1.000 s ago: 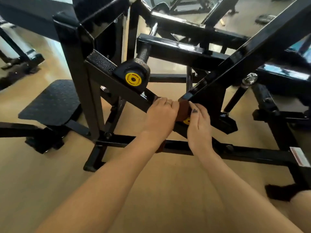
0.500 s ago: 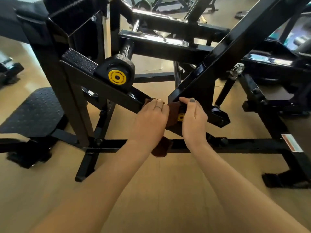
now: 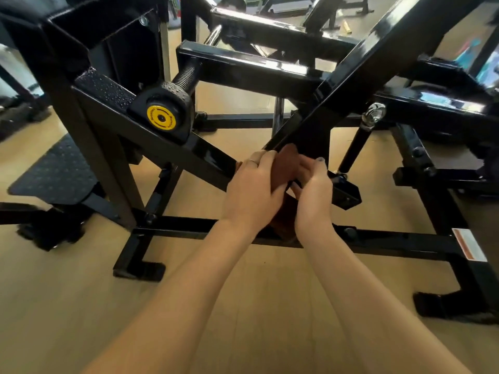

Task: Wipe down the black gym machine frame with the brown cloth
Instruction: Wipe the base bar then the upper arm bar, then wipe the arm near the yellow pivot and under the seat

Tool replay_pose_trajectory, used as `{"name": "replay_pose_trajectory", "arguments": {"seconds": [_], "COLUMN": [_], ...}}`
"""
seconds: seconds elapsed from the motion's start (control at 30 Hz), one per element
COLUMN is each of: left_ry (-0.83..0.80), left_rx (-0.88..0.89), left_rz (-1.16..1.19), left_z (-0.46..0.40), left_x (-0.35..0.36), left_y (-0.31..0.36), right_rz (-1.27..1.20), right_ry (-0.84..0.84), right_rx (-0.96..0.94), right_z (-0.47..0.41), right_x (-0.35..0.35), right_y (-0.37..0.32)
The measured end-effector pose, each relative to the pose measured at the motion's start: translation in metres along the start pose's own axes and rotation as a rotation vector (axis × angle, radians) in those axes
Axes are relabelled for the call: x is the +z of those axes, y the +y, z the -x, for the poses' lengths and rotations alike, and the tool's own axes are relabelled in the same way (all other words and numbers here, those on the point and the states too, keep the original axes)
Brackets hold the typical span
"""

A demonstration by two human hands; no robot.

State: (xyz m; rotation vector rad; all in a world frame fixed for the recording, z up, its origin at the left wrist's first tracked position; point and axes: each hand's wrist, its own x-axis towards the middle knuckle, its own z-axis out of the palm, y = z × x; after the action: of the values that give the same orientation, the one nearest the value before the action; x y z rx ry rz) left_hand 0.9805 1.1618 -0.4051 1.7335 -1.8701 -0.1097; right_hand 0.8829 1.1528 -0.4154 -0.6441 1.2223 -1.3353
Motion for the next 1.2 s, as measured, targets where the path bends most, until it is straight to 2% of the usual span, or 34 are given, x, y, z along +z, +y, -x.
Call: {"name": "replay_pose_trajectory", "arguments": {"seconds": [0.07,0.13,0.27,0.4,0.5,0.63,0.73,0.8,0.87,0.9,1.0,1.1,1.2], "left_ry": [0.030,-0.008,-0.073,-0.194,-0.189,0.066,0.361,0.466,0.374,0.330,0.257,0.122,-0.027], "left_rx": [0.093,0.194,0.330,0.463,0.515,0.356,0.204,0.037,-0.079,-0.051,0.108,0.350,0.531], "left_rz": [-0.029,-0.053,-0.283,-0.686,-0.764,-0.645,-0.560,-0.426,-0.309,-0.323,-0.421,-0.662,-0.835], "left_z": [0.002,0.006,0.007,0.013,0.015,0.013,-0.006,-0.031,-0.048,-0.051,-0.046,-0.043,-0.045], "left_x": [0.006,0.005,-0.028,-0.068,-0.092,-0.139,-0.176,-0.183,-0.170,-0.162,-0.153,-0.160,-0.169], "left_y": [-0.003,-0.008,-0.039,-0.055,-0.056,-0.045,-0.030,-0.031,-0.032,-0.033,-0.041,-0.051,-0.059], "right_rz": [-0.013,0.008,0.153,0.484,0.610,0.731,0.773,0.787,0.716,0.623,0.416,0.380,0.323], "right_ry": [-0.025,-0.072,-0.163,-0.217,-0.262,-0.390,-0.491,-0.490,-0.460,-0.459,-0.405,-0.376,-0.335], "right_rx": [0.032,0.010,-0.169,-0.428,-0.568,-0.653,-0.548,-0.518,-0.458,-0.398,-0.295,-0.312,-0.191], "right_z": [0.003,0.006,0.012,0.018,0.018,0.011,0.003,0.003,0.005,0.006,0.007,0.000,-0.010], "right_x": [-0.002,-0.002,0.001,0.011,0.015,0.030,0.047,0.055,0.060,0.063,0.075,0.091,0.099], "right_y": [-0.001,-0.004,-0.002,0.007,-0.002,-0.015,-0.017,-0.017,-0.019,-0.020,-0.026,-0.028,-0.024]}}
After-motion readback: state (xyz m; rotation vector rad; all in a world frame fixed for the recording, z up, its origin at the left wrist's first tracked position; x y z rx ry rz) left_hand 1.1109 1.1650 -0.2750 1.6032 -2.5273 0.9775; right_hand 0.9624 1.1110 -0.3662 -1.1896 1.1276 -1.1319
